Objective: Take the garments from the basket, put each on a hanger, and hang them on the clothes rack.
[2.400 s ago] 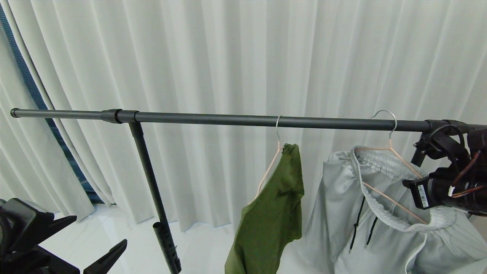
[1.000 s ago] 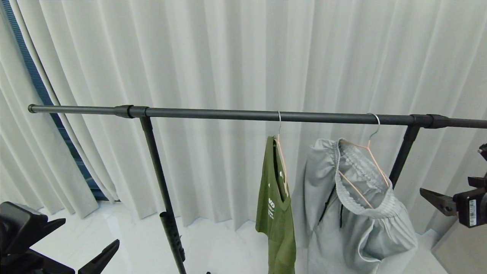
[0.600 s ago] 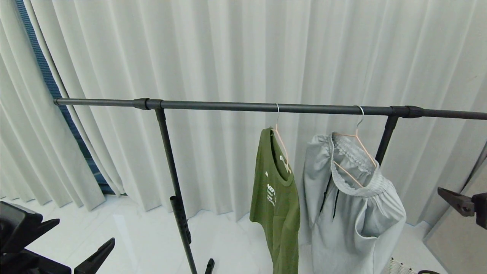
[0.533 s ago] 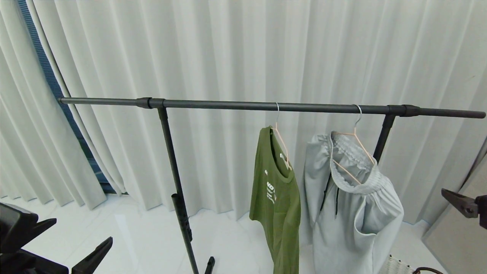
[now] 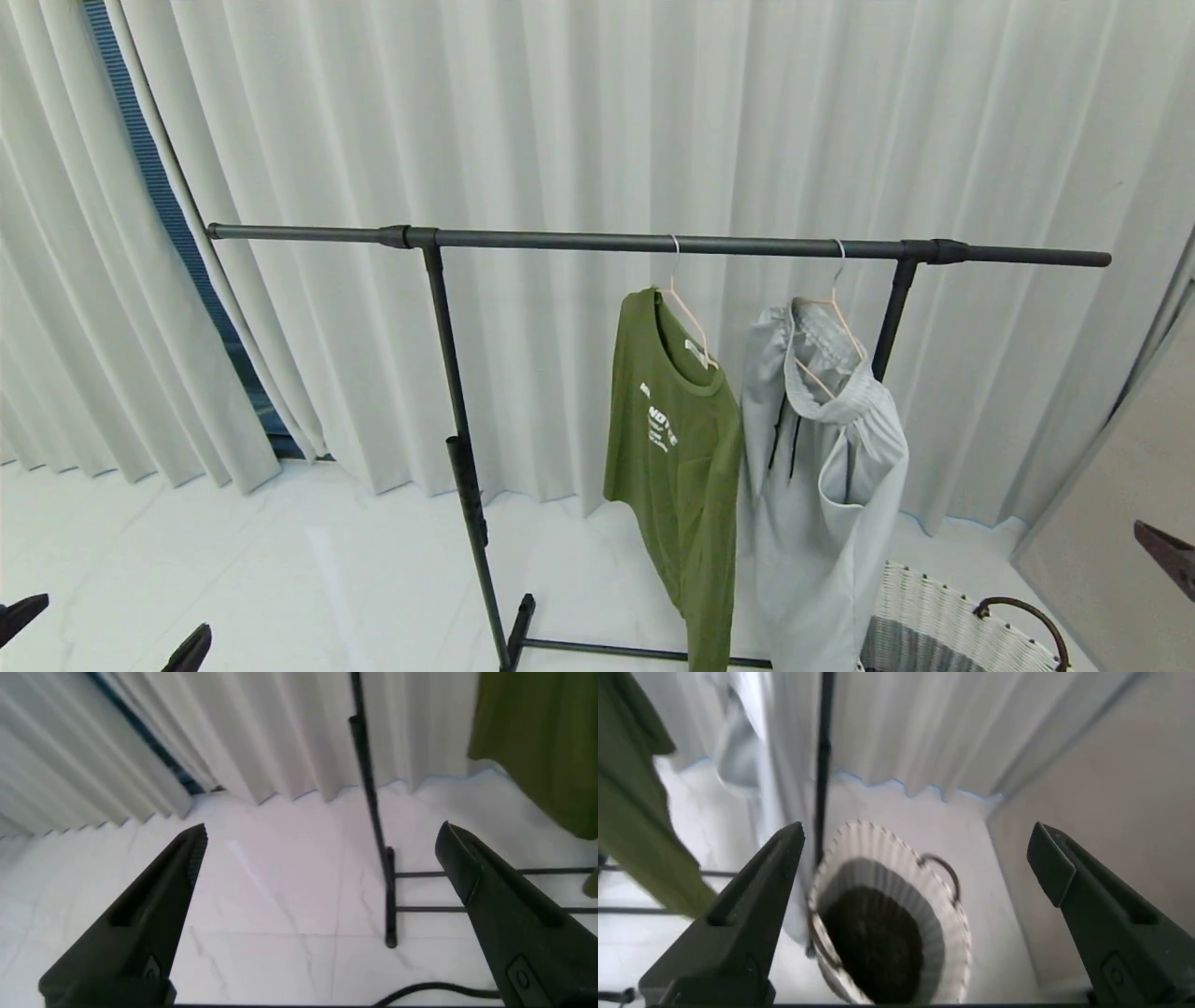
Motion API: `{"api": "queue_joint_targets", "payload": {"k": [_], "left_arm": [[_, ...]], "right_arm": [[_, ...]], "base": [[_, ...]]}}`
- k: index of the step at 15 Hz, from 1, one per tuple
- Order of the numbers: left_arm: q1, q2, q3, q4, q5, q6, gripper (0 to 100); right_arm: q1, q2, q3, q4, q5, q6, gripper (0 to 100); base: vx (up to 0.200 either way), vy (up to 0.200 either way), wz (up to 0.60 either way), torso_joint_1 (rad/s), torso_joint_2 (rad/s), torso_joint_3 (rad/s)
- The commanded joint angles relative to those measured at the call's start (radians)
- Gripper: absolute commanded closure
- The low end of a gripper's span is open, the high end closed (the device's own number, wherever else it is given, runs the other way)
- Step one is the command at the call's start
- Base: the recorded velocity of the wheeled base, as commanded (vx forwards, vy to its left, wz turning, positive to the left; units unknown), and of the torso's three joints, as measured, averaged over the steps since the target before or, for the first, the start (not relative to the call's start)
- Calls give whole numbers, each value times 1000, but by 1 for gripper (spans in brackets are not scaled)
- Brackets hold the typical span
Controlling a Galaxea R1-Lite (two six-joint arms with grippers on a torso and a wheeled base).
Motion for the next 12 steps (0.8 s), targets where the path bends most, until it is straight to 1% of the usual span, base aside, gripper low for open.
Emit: {"api": "queue_joint_targets", "payload": {"k": [1,2,3,4,5,6,7,8,9,10,11,12], "left_arm": [[1,-107,48,2,59,-5,0],[23,-154,79,4,110,-13,0],[53,-194,96,7,121,-18,0],[63,-205,96,11,121,-18,0],[138,-300,96,87,119,-18,0],[156,-349,96,126,119,-18,0],[170,-487,94,214,116,-18,0],[170,-520,94,211,118,-19,0],[172,-575,92,212,118,-19,0],[170,-595,94,212,116,-19,0],[147,-667,94,211,111,-22,0],[147,-667,96,211,116,-58,0]], "right_arm": [[-36,-75,50,0,0,-2,0],[-51,-135,96,3,0,-13,0],[-62,-186,137,3,0,-32,0],[-63,-199,146,3,0,-40,0],[-71,-302,220,6,0,-91,0],[-73,-341,243,6,0,-103,0],[-73,-442,298,12,0,-120,0],[-74,-509,315,40,-2,-120,0],[-74,-592,326,100,-2,-121,0],[-76,-620,327,124,-3,-121,0],[-71,-752,310,255,-31,-125,0],[-73,-770,300,265,-48,-120,0]], "base": [[0,0,0,0,0,0],[0,0,0,0,0,0],[0,0,0,0,0,0],[0,0,0,0,0,0],[0,0,0,0,0,0],[0,0,0,0,0,0],[0,0,0,0,0,0],[0,0,0,0,0,0],[0,0,0,0,0,0],[0,0,0,0,0,0],[0,0,0,0,0,0],[0,0,0,0,0,0]]}}
